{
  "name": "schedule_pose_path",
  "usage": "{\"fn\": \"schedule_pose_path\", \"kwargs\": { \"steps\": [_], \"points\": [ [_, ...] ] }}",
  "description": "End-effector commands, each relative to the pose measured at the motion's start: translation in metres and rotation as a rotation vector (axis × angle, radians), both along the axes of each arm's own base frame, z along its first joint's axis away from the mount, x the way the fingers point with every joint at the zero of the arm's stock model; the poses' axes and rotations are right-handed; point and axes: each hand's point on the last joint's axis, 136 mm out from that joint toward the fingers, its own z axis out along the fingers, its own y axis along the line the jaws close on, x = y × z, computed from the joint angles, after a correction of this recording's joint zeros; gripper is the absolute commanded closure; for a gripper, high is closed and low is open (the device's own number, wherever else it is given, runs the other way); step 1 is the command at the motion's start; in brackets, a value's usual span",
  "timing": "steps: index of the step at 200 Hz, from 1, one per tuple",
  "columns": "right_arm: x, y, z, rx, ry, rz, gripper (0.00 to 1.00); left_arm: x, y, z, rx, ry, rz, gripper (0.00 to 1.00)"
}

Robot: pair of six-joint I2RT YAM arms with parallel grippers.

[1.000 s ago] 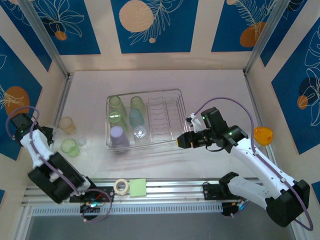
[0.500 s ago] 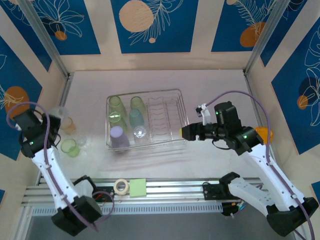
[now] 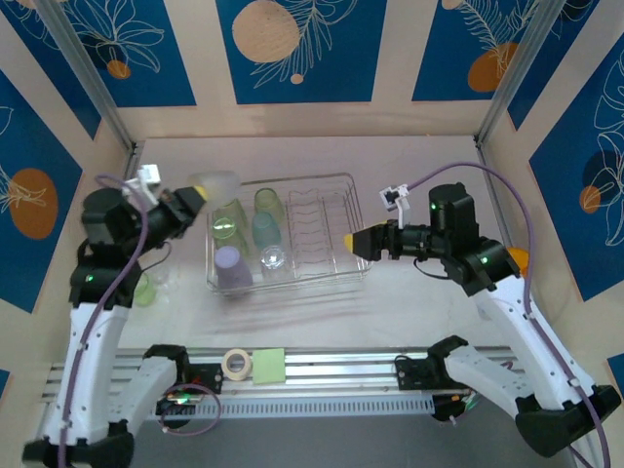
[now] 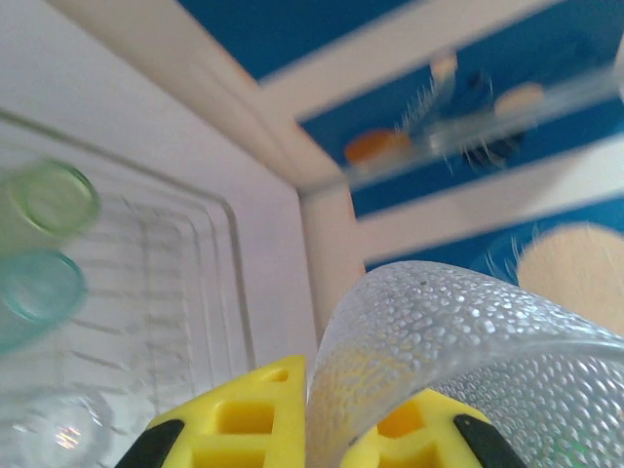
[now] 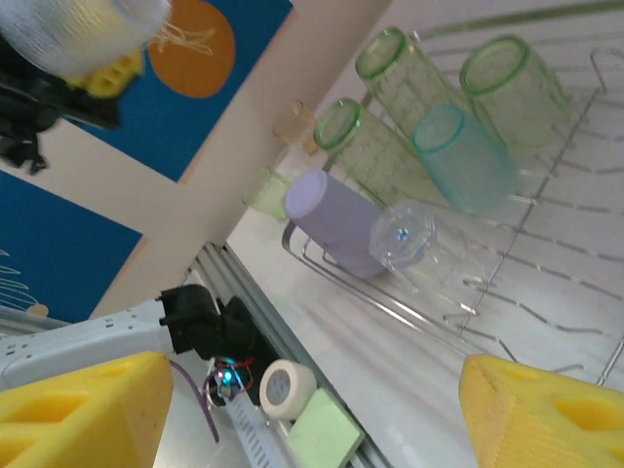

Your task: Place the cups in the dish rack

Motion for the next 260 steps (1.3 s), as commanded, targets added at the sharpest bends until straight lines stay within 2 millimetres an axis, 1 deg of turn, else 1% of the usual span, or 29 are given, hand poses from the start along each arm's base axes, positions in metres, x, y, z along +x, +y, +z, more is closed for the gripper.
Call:
{"fn": "schedule_pose_path", "kwargs": {
  "steps": [1, 15, 26, 34, 40, 53, 54, 68, 81, 92, 113, 125, 135, 146, 163, 175, 205, 235, 260],
  "points": [
    [-0.002, -0.002, 0.029, 0.064, -0.114, -0.009, 0.22, 0.004, -0.048, 0.013, -0.057, -0.059, -0.162, 1.0],
    [-0.004, -0.005, 0.035, 0.081, -0.198, -0.016, 0.21, 0.004, -0.077, 0.011, -0.072, -0.059, -0.258, 1.0],
    [-0.001, -0.011, 0.034, 0.078, -0.225, -0.053, 0.19, 0.003, -0.097, 0.014, -0.087, -0.09, -0.322, 1.0],
    [0.003, -0.015, 0.032, 0.087, -0.23, -0.071, 0.18, 0.004, -0.108, 0.016, -0.099, -0.103, -0.356, 1.0],
    [0.006, -0.017, 0.032, 0.104, -0.224, -0.073, 0.16, 0.006, -0.115, 0.015, -0.11, -0.103, -0.375, 1.0],
    [0.006, -0.017, 0.041, 0.186, -0.162, 0.004, 0.13, 0.009, -0.131, 0.011, -0.123, -0.098, -0.416, 1.0],
    [0.005, -0.016, 0.042, 0.193, -0.155, 0.013, 0.13, 0.011, -0.133, 0.008, -0.122, -0.089, -0.418, 1.0],
    [0.011, -0.015, 0.049, 0.262, -0.057, 0.086, 0.13, 0.007, -0.153, 0.006, -0.134, -0.086, -0.494, 1.0],
    [0.008, -0.008, 0.052, 0.273, -0.045, 0.169, 0.13, 0.002, -0.169, 0.005, -0.151, -0.101, -0.556, 1.0],
    [0.007, -0.003, 0.051, 0.26, -0.055, 0.192, 0.12, -0.001, -0.179, 0.006, -0.175, -0.112, -0.595, 1.0],
    [0.007, 0.004, 0.052, 0.273, -0.069, 0.238, 0.1, 0.001, -0.189, 0.007, -0.213, -0.126, -0.619, 1.0],
    [0.015, 0.007, 0.048, 0.273, -0.065, 0.225, 0.06, 0.006, -0.191, 0.0, -0.204, -0.118, -0.608, 1.0],
    [0.02, 0.009, 0.046, 0.28, -0.047, 0.228, 0.06, 0.008, -0.194, -0.003, -0.195, -0.114, -0.607, 1.0],
    [0.023, 0.012, 0.045, 0.291, -0.033, 0.248, 0.0, 0.01, -0.198, -0.006, -0.197, -0.105, -0.621, 1.0],
    [0.026, 0.017, 0.048, 0.308, -0.037, 0.274, 0.01, 0.01, -0.206, -0.007, -0.213, -0.101, -0.649, 1.0],
    [0.023, 0.023, 0.05, 0.314, -0.048, 0.313, 0.01, 0.011, -0.21, -0.008, -0.224, -0.095, -0.662, 1.0],
    [0.018, 0.038, 0.046, 0.304, -0.056, 0.378, 0.01, 0.012, -0.217, -0.008, -0.262, -0.091, -0.689, 1.0],
    [0.016, 0.041, 0.046, 0.314, -0.082, 0.406, 0.02, 0.01, -0.216, -0.011, -0.264, -0.095, -0.689, 1.0],
    [0.018, 0.04, 0.046, 0.308, -0.087, 0.395, 0.03, 0.007, -0.216, -0.015, -0.259, -0.087, -0.698, 1.0]
  ]
}}
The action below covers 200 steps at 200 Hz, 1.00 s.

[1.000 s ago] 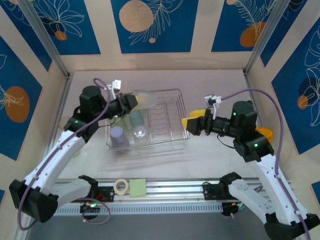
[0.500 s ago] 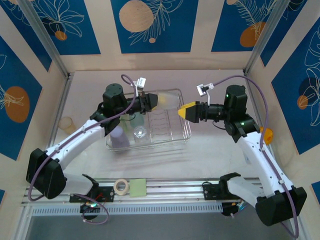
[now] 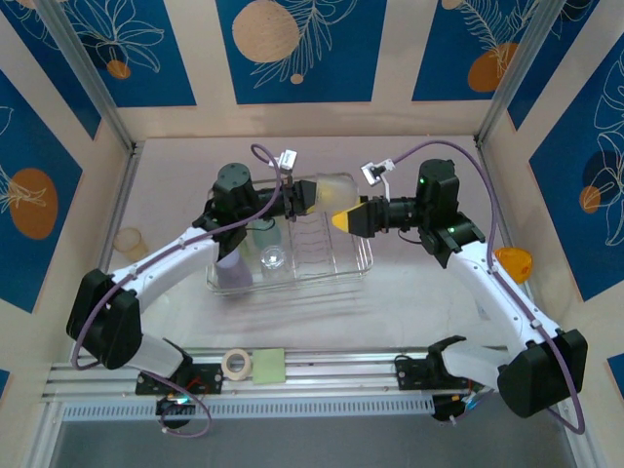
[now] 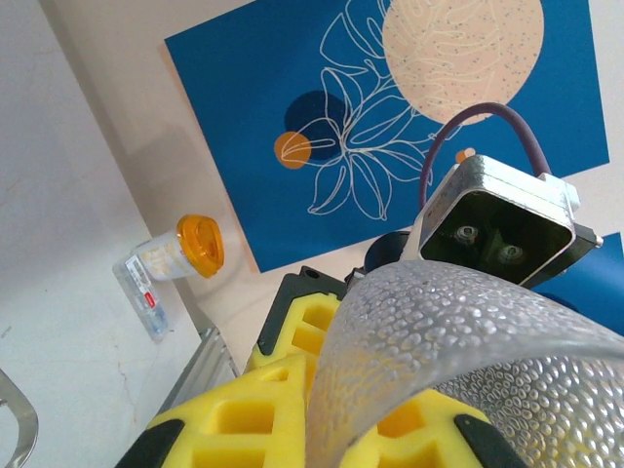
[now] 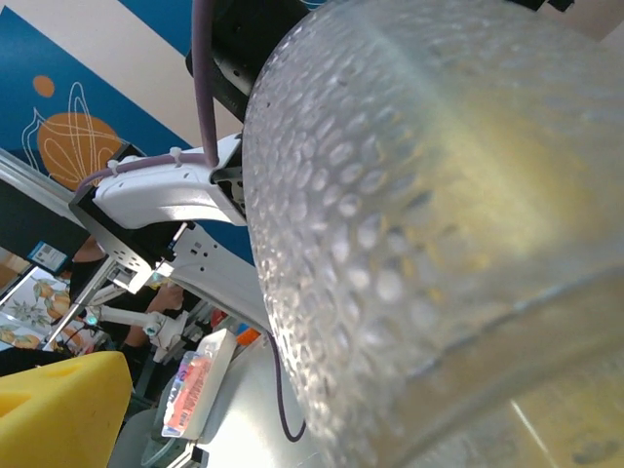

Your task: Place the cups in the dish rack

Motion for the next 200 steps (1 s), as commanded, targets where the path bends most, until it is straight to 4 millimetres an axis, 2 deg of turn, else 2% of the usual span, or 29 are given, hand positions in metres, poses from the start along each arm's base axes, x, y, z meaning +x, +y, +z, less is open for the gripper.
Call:
{"fn": "schedule_pose_path", "kwargs": {
  "steps": [1, 68, 101, 144, 168, 200],
  "points": [
    [-0.006, 0.0, 0.018, 0.029, -0.088, 0.035, 0.03, -0.014, -0.003, 0.012, -0.031, -0.042, -0.043, 1.0],
    [0.02, -0.014, 0.022, 0.013, -0.099, -0.037, 0.01, -0.025, -0.006, 0.011, -0.024, -0.049, -0.078, 1.0],
    [0.021, -0.01, 0.026, 0.023, -0.099, -0.003, 0.0, -0.027, -0.004, 0.01, -0.011, -0.056, -0.07, 1.0],
    [0.01, 0.006, 0.019, 0.009, -0.098, 0.074, 0.09, -0.024, -0.005, 0.007, -0.01, -0.052, -0.066, 1.0],
    [0.01, 0.008, 0.017, 0.004, -0.093, 0.072, 0.12, -0.024, -0.005, 0.007, -0.012, -0.053, -0.064, 1.0],
    [0.01, 0.008, 0.018, 0.003, -0.089, 0.072, 0.22, -0.023, -0.004, 0.006, -0.009, -0.057, -0.056, 1.0]
  ]
}}
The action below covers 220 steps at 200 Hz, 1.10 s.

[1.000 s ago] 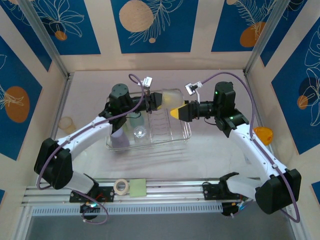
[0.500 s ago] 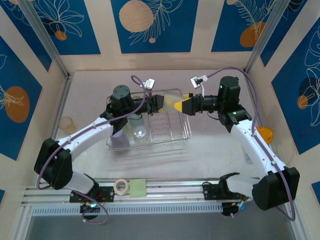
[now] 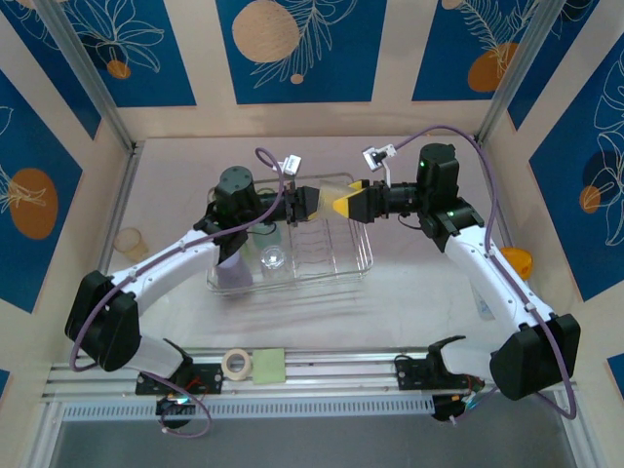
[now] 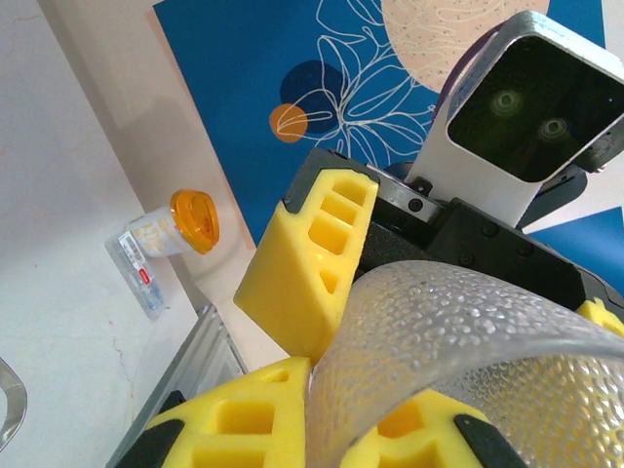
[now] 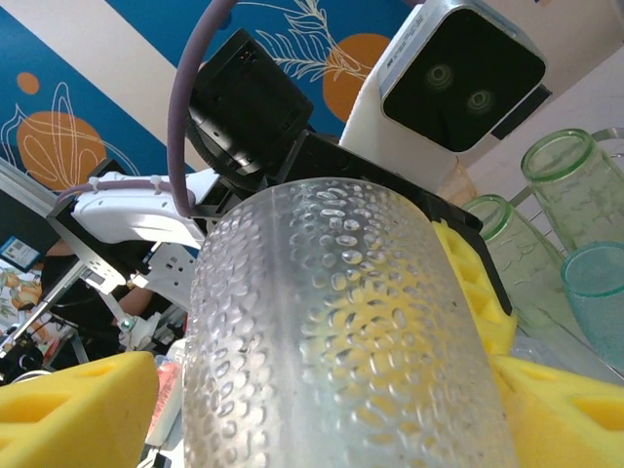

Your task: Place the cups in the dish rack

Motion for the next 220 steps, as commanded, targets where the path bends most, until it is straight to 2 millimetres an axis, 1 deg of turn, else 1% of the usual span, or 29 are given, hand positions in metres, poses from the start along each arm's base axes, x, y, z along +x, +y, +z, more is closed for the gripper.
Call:
{"fn": "schedule_pose_path", "kwargs": {
  "steps": [1, 40, 42, 52, 65, 73, 83, 87, 98, 105, 114, 126, 129, 144, 163, 183, 196, 208, 220],
  "points": [
    [-0.016, 0.008, 0.007, 0.008, -0.006, 0.083, 0.22, -0.008, 0.001, 0.011, -0.023, -0.059, -0.007, 1.0],
    [-0.014, 0.008, 0.005, -0.003, 0.021, 0.071, 0.39, -0.003, 0.001, 0.005, -0.011, -0.054, 0.012, 1.0],
    [-0.014, 0.008, 0.004, -0.005, 0.024, 0.067, 0.41, -0.003, 0.001, 0.004, -0.008, -0.053, 0.013, 1.0],
    [-0.012, 0.008, 0.003, -0.011, 0.034, 0.059, 0.53, -0.001, 0.0, -0.001, 0.011, -0.039, 0.012, 0.92],
    [-0.01, 0.008, 0.002, -0.018, 0.042, 0.055, 0.67, 0.002, -0.001, -0.011, 0.04, -0.016, 0.011, 0.89],
    [-0.009, 0.008, 0.001, -0.026, 0.045, 0.044, 0.76, 0.004, -0.001, -0.016, 0.058, -0.004, 0.014, 0.81],
    [-0.006, 0.007, -0.001, -0.039, 0.048, 0.027, 0.85, 0.005, -0.001, -0.025, 0.088, 0.009, 0.022, 0.76],
    [-0.006, 0.006, -0.001, -0.045, 0.047, 0.02, 0.89, 0.006, -0.001, -0.028, 0.104, 0.013, 0.028, 0.72],
    [-0.001, 0.005, -0.005, -0.076, 0.058, -0.014, 1.0, 0.007, 0.002, -0.039, 0.157, 0.022, 0.046, 0.56],
    [0.004, 0.004, -0.009, -0.104, 0.069, -0.044, 1.0, 0.008, 0.005, -0.045, 0.199, 0.021, 0.06, 0.47],
    [0.01, 0.001, -0.014, -0.147, 0.081, -0.084, 1.0, 0.01, 0.011, -0.055, 0.274, 0.023, 0.087, 0.27],
    [0.019, -0.002, -0.023, -0.202, 0.103, -0.138, 1.0, 0.013, 0.025, -0.072, 0.424, 0.03, 0.145, 0.03],
    [0.021, -0.003, -0.025, -0.212, 0.112, -0.149, 1.0, 0.014, 0.03, -0.075, 0.463, 0.028, 0.155, 0.0],
    [0.03, -0.006, -0.034, -0.254, 0.15, -0.191, 1.0, 0.018, 0.057, -0.091, 0.665, 0.013, 0.238, 0.0],
    [0.041, -0.013, -0.046, -0.338, 0.188, -0.255, 1.0, 0.024, 0.093, -0.1, 0.866, -0.009, 0.347, 0.0],
    [0.051, -0.02, -0.057, -0.433, 0.206, -0.305, 1.0, 0.029, 0.133, -0.098, 1.026, -0.043, 0.483, 0.0],
    [0.057, -0.023, -0.068, -0.505, 0.21, -0.323, 1.0, 0.028, 0.16, -0.091, 1.107, -0.073, 0.574, 0.0],
    [0.063, -0.028, -0.08, -0.586, 0.212, -0.343, 1.0, 0.024, 0.178, -0.085, 1.145, -0.11, 0.634, 0.0],
    [0.069, -0.034, -0.09, -0.652, 0.208, -0.359, 1.0, 0.021, 0.191, -0.078, 1.153, -0.15, 0.686, 0.0]
  ]
}}
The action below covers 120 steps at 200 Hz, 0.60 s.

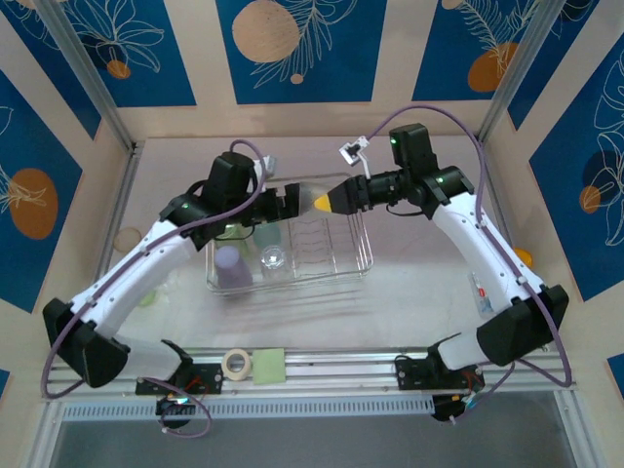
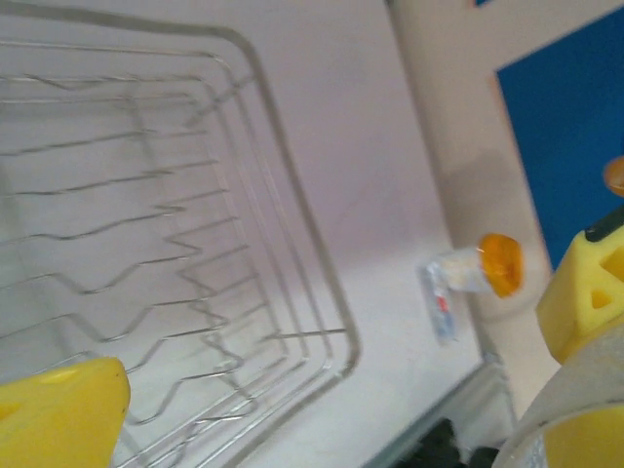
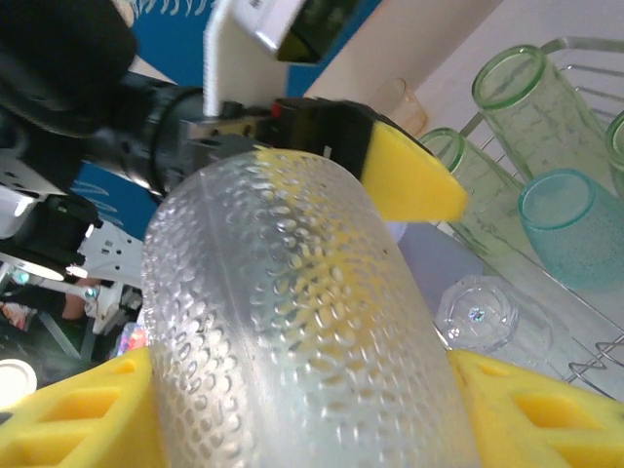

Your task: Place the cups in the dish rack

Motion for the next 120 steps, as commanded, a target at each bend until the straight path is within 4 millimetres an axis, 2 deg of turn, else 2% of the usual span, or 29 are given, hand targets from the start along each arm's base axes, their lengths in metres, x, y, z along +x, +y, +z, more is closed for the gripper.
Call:
{"fn": "schedule_pose_path", "kwargs": {
  "steps": [1, 14, 29, 57, 77, 95, 120],
  "points": [
    [0.051, -0.054, -0.073, -0.407, 0.078, -0.332, 1.0, -0.008, 0.1, -0.036, 0.445, -0.051, 0.244, 0.0],
    [0.056, -0.056, -0.078, -0.417, 0.081, -0.33, 1.0, -0.011, 0.107, -0.032, 0.435, -0.107, 0.254, 0.0],
    [0.06, -0.05, -0.076, -0.348, 0.097, -0.31, 1.0, -0.011, 0.103, -0.029, 0.37, -0.161, 0.253, 0.0],
    [0.058, -0.024, -0.061, -0.117, 0.123, -0.199, 1.0, -0.005, 0.056, -0.032, 0.096, -0.199, 0.157, 0.0],
    [0.064, -0.027, -0.073, -0.19, 0.142, -0.236, 1.0, -0.001, 0.039, -0.038, 0.067, -0.162, 0.107, 0.0],
    [0.071, -0.042, -0.089, -0.324, 0.142, -0.287, 1.0, -0.001, 0.044, -0.039, 0.123, -0.162, 0.102, 0.0],
    [0.077, -0.059, -0.101, -0.463, 0.121, -0.338, 1.0, -0.004, 0.066, -0.032, 0.206, -0.216, 0.15, 0.0]
  ]
}}
